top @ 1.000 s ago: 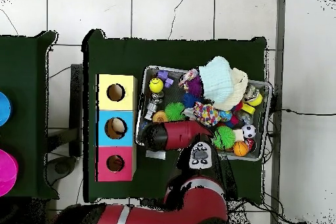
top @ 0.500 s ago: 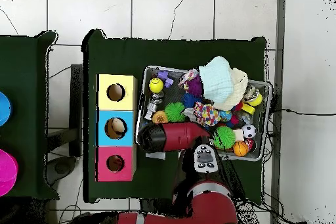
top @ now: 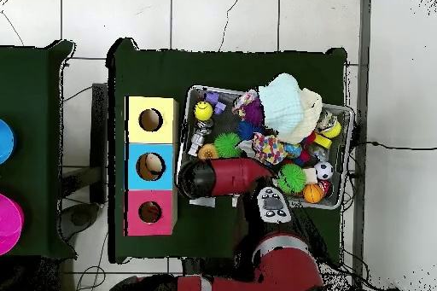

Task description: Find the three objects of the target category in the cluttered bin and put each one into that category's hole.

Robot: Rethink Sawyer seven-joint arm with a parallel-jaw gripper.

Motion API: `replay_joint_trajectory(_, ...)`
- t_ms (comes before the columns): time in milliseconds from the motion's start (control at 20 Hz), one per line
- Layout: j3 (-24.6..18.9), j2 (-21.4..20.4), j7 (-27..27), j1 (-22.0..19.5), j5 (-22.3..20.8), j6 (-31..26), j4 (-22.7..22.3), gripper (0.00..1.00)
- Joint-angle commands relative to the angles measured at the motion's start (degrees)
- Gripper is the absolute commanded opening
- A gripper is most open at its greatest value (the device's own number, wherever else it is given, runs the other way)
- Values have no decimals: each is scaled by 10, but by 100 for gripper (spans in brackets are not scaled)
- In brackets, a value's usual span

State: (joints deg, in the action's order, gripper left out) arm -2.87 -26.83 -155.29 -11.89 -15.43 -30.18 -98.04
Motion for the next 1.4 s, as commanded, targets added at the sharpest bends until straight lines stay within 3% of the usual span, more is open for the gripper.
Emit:
replay_joint_trajectory(50, -36, 40, 68, 1, -47, 8, -8, 0)
replay_joint_trajectory(300, 8, 45, 26, 41, -76, 45, 10, 0)
replay_joint_trajectory(900, 5, 40, 34, 32, -84, 34, 16, 0)
replay_joint_trajectory(950, 4, 38, 37, 32, -85, 34, 16, 100)
replay_joint_trajectory(1400, 10, -11, 48, 36, -91, 15, 1, 100)
